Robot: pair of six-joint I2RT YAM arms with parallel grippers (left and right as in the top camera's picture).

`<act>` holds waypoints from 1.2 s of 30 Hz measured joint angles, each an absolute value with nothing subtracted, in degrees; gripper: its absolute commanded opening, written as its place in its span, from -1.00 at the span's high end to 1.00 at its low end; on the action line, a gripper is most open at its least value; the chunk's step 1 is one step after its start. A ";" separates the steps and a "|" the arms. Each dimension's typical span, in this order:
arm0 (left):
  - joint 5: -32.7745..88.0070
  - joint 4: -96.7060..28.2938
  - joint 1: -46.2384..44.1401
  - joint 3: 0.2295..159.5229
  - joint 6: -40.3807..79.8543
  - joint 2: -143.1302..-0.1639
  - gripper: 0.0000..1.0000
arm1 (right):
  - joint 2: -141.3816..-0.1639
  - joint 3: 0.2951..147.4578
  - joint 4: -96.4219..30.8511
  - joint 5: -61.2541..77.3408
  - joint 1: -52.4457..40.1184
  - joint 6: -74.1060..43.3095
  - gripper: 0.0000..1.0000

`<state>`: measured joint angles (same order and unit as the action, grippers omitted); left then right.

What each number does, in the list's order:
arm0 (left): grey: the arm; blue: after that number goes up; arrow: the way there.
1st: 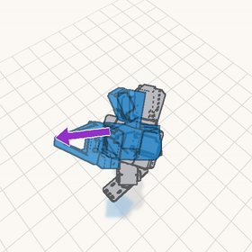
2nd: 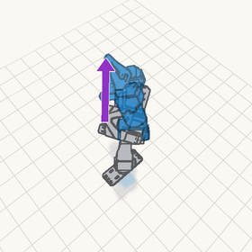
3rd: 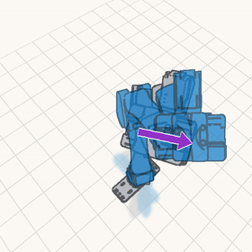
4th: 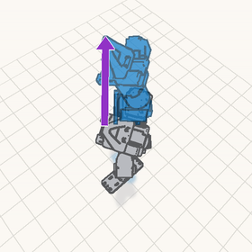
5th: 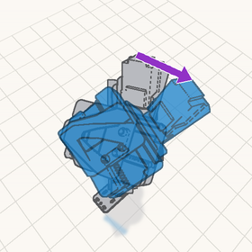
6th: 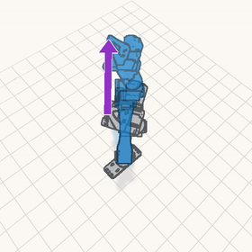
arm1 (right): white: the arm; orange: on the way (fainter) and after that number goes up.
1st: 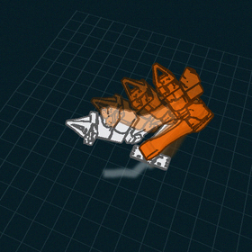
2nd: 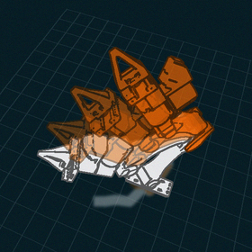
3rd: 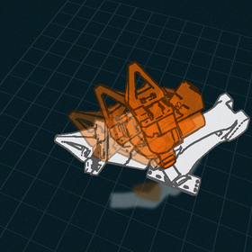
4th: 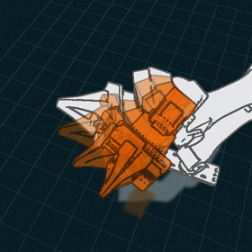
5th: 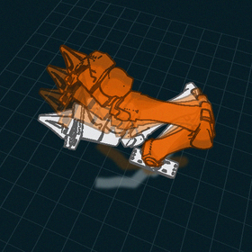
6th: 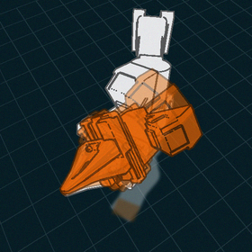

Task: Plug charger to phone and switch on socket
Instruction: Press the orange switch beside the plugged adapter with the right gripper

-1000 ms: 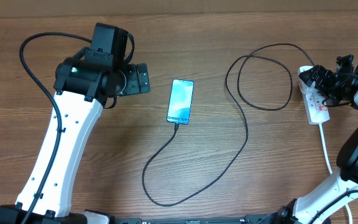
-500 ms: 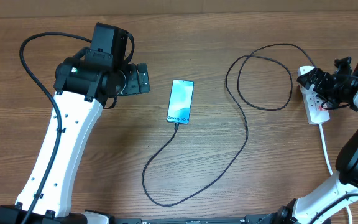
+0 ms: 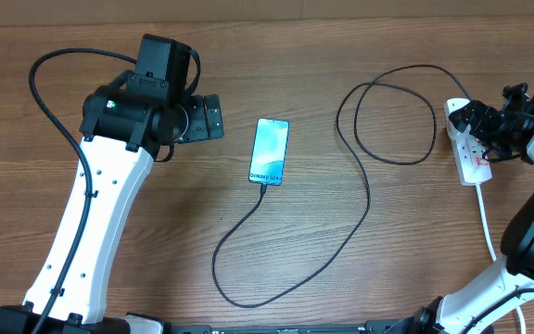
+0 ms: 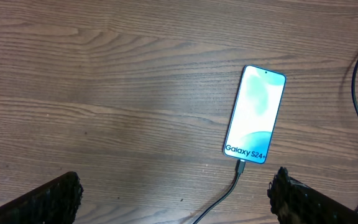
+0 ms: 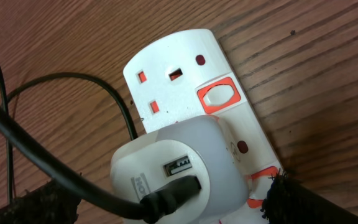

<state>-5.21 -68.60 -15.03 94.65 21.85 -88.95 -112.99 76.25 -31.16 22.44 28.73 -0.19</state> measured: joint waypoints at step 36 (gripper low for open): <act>-5.21 -68.60 -15.03 94.65 21.85 -88.95 -0.99 | -113.43 75.40 -30.11 26.30 28.42 -0.23 -0.93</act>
